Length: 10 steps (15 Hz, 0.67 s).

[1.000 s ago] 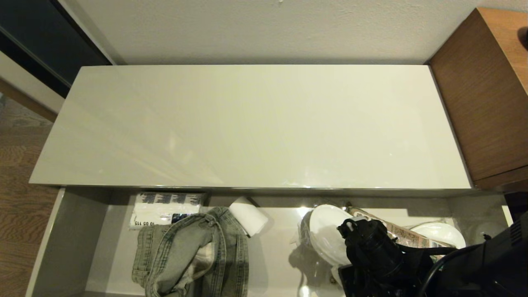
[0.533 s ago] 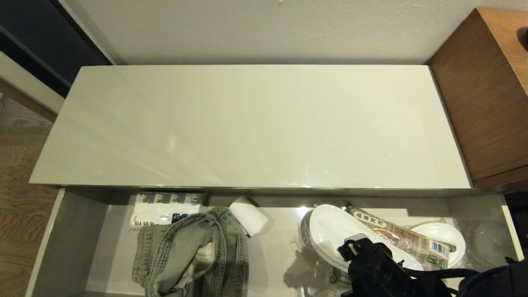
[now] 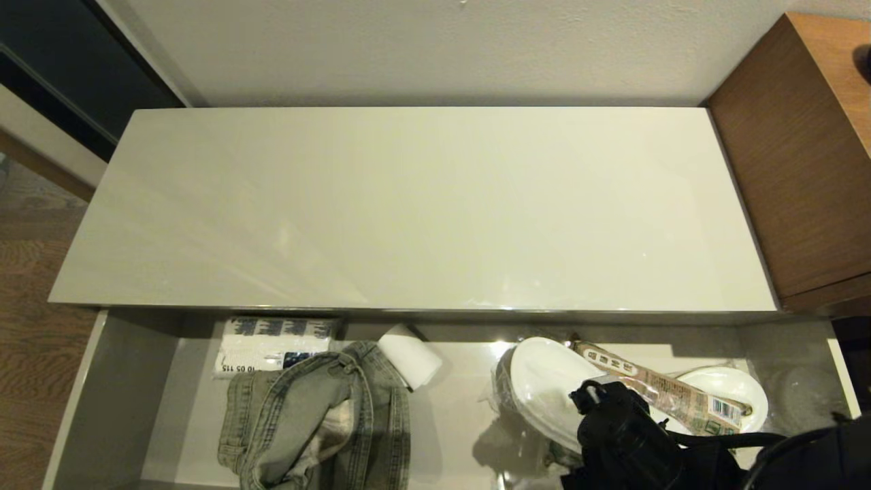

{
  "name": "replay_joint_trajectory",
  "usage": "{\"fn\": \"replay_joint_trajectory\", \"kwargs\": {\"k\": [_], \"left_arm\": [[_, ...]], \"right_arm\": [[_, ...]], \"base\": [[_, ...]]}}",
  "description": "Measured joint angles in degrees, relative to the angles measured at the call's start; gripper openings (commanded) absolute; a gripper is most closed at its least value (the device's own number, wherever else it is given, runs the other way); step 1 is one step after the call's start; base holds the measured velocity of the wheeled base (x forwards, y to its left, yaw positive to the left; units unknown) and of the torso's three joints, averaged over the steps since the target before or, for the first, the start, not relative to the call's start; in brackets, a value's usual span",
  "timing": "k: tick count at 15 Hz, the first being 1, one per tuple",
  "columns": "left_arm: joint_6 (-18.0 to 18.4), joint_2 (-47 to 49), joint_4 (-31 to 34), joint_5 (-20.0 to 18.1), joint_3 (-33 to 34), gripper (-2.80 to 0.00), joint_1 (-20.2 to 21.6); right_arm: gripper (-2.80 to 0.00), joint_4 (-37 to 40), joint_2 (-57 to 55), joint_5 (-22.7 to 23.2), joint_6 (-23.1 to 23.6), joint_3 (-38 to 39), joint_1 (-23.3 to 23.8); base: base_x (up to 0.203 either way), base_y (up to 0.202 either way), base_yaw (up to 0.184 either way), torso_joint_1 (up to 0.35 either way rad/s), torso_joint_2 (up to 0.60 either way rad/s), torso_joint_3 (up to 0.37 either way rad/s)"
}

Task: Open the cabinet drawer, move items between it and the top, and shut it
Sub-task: Take out the disposable slippers from the drawer

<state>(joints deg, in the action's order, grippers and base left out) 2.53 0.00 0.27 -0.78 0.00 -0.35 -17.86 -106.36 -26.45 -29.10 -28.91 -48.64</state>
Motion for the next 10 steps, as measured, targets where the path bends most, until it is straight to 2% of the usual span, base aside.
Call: {"fn": "replay_joint_trajectory", "kwargs": {"k": [2,7,10], "left_arm": [[0.0,0.0,0.0,0.0,0.0,-2.8,0.0],[0.0,0.0,0.0,0.0,0.0,-2.8,0.0],[0.0,0.0,0.0,0.0,0.0,-2.8,0.0]], "right_arm": [[0.0,-0.3,-2.2,-3.3,-1.2,-1.7,0.8],[0.0,-0.5,-5.2,-3.8,-1.7,-3.9,3.5],[0.0,-3.8,-6.5,-4.2,-1.5,-3.7,4.3]], "base": [[0.0,0.0,0.0,0.0,0.0,0.0],[0.0,0.0,0.0,0.0,0.0,0.0],[0.0,0.0,0.0,0.0,0.0,0.0]]}}
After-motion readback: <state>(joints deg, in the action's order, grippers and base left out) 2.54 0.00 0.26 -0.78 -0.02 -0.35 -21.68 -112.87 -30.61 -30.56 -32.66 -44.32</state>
